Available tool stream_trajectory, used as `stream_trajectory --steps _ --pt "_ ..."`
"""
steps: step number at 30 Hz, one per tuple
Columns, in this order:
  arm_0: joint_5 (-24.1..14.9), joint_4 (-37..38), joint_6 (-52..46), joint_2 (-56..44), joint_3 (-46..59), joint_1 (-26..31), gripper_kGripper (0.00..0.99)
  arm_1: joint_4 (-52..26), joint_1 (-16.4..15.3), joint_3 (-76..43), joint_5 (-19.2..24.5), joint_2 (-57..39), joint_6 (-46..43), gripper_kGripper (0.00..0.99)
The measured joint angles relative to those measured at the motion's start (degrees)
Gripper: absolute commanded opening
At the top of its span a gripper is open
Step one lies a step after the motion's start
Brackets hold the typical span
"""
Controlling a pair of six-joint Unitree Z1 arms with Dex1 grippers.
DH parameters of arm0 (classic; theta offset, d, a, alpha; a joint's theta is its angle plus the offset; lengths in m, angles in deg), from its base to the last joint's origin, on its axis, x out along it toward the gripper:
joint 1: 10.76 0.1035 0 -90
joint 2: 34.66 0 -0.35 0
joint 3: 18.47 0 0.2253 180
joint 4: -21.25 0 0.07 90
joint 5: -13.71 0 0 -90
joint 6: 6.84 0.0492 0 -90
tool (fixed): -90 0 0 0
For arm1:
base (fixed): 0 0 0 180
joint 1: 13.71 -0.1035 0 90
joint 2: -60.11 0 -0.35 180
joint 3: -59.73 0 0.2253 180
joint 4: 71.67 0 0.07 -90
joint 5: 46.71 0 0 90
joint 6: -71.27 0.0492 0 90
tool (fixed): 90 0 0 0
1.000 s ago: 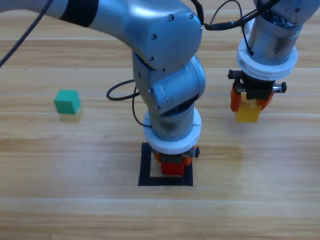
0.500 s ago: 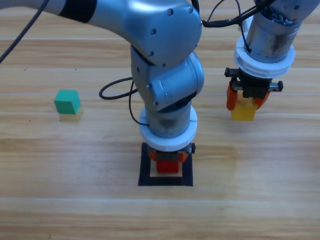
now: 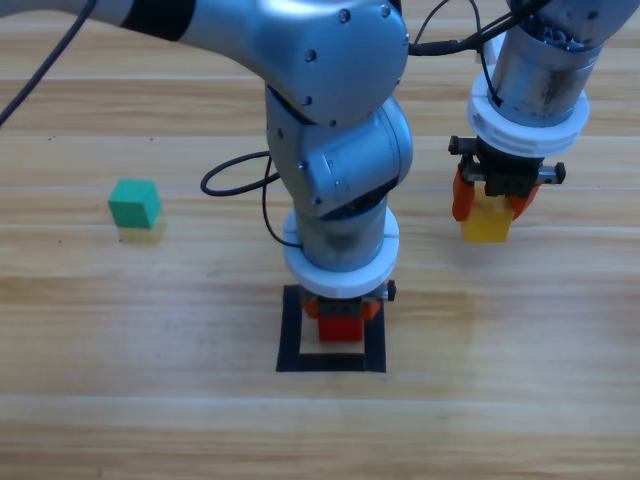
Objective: Stack the blocks in the rectangular block: red at the bottom, yellow in the middle, green on top
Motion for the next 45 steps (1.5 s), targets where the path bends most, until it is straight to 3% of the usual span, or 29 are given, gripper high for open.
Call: stream_trajectory --steps 21,24,29,31,33,45 --pt "-0.21 -0.01 -0.25 1.27 0.10 0.00 0.057 0.00 0.00 0.01 -0.04 0.01 0.00 0.147" --pt "-0.28 -0.01 -0.25 1.27 0.18 0.00 0.192 0.00 0.00 0.02 -0.04 0.02 0.00 0.147" --pt "-0.33 0.00 -0.43 1.26 0.21 0.00 0.773 0.00 0.00 0.02 -0.05 0.06 0.00 0.147" --pt "-0.34 0.01 -1.03 1.27 0.27 0.00 0.874 0.00 0.00 0.03 -0.05 0.06 0.00 0.146" --pt "-0.49 0.01 -1.42 1.27 0.41 0.00 0.920 0.00 0.00 0.09 -0.07 0.06 0.00 0.147" --pt "-2.53 0.01 -2.19 0.85 0.58 0.02 0.945 0.00 0.00 0.16 -0.29 0.06 0.00 0.147"
